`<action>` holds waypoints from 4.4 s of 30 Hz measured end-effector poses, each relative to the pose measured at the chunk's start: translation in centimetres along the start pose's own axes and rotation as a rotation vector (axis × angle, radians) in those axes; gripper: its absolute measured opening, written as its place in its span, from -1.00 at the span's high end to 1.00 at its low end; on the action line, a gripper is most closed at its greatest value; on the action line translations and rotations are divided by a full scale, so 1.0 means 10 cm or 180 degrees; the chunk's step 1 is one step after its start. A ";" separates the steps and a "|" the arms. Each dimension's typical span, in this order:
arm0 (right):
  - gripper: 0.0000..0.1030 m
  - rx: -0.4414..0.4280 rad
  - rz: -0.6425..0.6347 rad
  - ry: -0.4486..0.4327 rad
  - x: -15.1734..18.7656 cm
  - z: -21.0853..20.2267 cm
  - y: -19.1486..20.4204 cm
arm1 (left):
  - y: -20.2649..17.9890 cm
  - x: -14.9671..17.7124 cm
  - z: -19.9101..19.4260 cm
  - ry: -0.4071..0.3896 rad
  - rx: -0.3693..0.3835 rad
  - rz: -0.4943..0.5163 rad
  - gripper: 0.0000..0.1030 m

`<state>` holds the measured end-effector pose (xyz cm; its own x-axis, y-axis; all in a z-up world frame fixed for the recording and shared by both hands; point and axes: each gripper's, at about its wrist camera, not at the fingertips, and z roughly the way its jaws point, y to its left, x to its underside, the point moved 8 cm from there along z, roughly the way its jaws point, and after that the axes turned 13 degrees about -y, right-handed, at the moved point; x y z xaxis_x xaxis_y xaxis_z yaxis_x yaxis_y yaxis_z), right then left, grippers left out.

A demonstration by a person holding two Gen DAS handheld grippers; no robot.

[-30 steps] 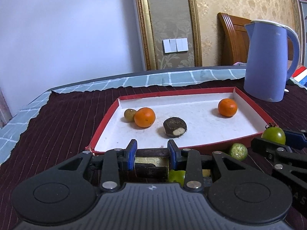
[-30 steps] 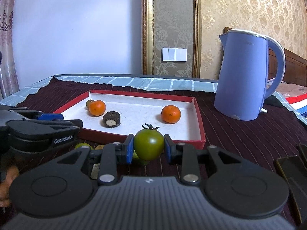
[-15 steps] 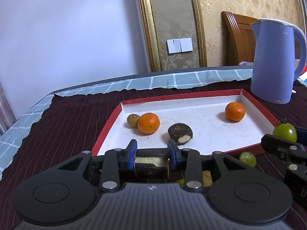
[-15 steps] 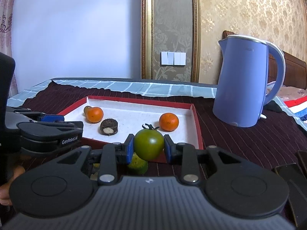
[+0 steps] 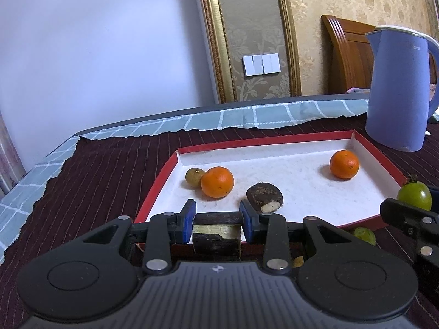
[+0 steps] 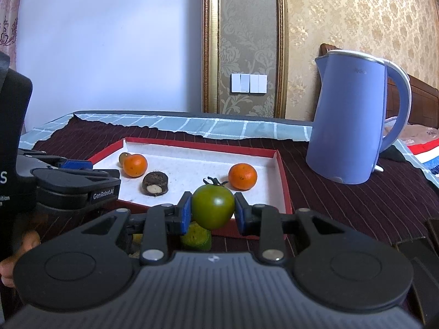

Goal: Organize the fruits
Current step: 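Lift the dark cylindrical fruit and green fruit and carry them over the tray, then open both grippers to drop the held fruits into the tray, then grasp the green tomato-like fruit with left gripper while right grasps green lime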

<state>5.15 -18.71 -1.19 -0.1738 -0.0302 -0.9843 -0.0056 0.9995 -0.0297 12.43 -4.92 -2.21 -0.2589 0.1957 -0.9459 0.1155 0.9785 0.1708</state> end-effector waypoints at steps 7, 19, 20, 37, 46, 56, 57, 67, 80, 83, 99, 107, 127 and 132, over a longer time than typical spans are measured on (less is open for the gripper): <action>0.42 -0.0001 -0.0010 -0.0009 -0.03 0.05 0.00 | 0.02 -0.03 0.06 0.0000 -0.0038 0.0014 0.34; 0.42 -0.0010 -0.0013 0.0001 -0.06 0.10 0.02 | 0.04 -0.02 0.16 0.0038 -0.0073 0.0010 0.34; 0.42 -0.0010 -0.0016 0.0006 -0.06 0.12 0.03 | 0.04 -0.02 0.17 0.0042 -0.0075 0.0009 0.34; 0.42 -0.0057 -0.0033 0.0023 -0.14 0.31 0.04 | 0.05 -0.06 0.38 0.0103 -0.0119 0.0012 0.34; 0.42 -0.0054 -0.0038 0.0068 -0.14 0.43 0.01 | 0.08 -0.09 0.53 0.0105 -0.0178 0.0038 0.34; 0.42 -0.0070 -0.0065 0.0091 -0.16 0.56 0.01 | 0.07 -0.11 0.68 0.0152 -0.0197 0.0052 0.34; 0.42 -0.0067 -0.0070 0.0093 -0.17 0.59 0.01 | 0.07 -0.11 0.70 0.0157 -0.0201 0.0054 0.34; 0.42 -0.0020 0.0024 0.0121 -0.20 0.80 -0.09 | 0.04 -0.15 0.86 0.0181 -0.0216 0.0040 0.34; 0.42 0.0041 -0.0020 0.0170 -0.22 1.01 -0.14 | 0.02 -0.21 0.99 0.0161 -0.0229 0.0069 0.34; 0.42 0.0058 0.0016 0.0185 -0.23 1.08 -0.16 | 0.02 -0.24 1.02 0.0141 -0.0220 0.0038 0.34; 0.39 0.0199 0.0052 0.0275 -0.12 1.43 -0.24 | 0.07 -0.20 1.15 0.0094 -0.0192 -0.0120 0.34; -0.50 0.0218 0.0189 0.0076 -0.16 1.32 -0.30 | 0.07 -0.23 1.03 -0.0033 -0.0161 -0.0080 -0.35; -1.00 0.0202 0.0360 0.0032 0.24 0.24 -0.49 | 0.74 0.38 -0.09 -0.0132 -0.0179 -0.0395 -0.40; -0.89 0.0060 -0.0126 0.0198 0.31 0.20 -0.21 | 0.78 0.47 -0.08 -0.0088 -0.0131 -0.0540 -0.41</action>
<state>6.55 -20.91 -4.55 -0.2348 -0.0692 -0.9696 0.0046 0.9974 -0.0723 11.36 3.64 -5.08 -0.2448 0.0261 -0.9692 0.0330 0.9993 0.0185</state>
